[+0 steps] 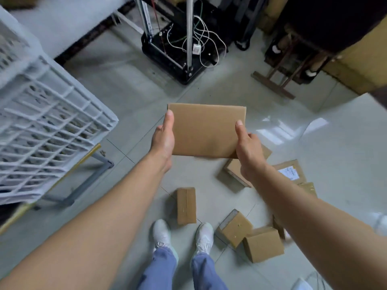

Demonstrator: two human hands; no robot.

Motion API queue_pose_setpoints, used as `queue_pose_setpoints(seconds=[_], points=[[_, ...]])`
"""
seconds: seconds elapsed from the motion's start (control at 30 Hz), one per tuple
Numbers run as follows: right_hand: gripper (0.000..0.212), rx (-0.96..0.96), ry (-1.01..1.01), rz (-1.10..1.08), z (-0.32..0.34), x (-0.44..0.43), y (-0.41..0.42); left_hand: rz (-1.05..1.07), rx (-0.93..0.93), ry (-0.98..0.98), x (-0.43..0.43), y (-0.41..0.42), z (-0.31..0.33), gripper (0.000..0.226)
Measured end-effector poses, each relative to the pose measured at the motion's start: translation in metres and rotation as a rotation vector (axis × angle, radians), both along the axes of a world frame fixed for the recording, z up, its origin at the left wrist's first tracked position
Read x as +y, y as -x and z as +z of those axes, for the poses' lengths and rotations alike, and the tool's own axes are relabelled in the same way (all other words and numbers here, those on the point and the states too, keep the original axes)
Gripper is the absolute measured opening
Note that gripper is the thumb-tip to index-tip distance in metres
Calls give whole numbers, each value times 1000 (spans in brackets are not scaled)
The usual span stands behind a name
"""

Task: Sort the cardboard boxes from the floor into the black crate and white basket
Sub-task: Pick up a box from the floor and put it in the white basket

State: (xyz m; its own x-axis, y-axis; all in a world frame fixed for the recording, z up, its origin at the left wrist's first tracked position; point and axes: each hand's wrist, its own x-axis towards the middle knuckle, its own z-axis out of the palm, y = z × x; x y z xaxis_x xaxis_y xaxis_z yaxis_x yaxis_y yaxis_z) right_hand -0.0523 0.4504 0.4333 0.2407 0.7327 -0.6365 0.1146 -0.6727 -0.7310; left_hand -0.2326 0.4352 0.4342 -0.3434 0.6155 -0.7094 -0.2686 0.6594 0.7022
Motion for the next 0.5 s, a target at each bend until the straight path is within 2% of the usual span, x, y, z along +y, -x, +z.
queue_pose_setpoints(seconds=[0.07, 0.13, 0.27, 0.43, 0.5], points=[[47, -11, -78, -54, 53, -1, 10, 51, -1, -55, -6, 9, 54, 78], [46, 7, -132, -84, 101, -6, 16, 105, -24, -107, -15, 16, 101, 77], [71, 91, -199, 15, 183, -22, 24, 173, -80, -189, -40, 31, 177, 62], [65, 201, -166, 101, 252, -38, 32, 205, -43, -178, -71, 48, 246, 89], [65, 216, -178, 145, 273, -42, 38, 247, -6, -189, -81, 56, 268, 94]])
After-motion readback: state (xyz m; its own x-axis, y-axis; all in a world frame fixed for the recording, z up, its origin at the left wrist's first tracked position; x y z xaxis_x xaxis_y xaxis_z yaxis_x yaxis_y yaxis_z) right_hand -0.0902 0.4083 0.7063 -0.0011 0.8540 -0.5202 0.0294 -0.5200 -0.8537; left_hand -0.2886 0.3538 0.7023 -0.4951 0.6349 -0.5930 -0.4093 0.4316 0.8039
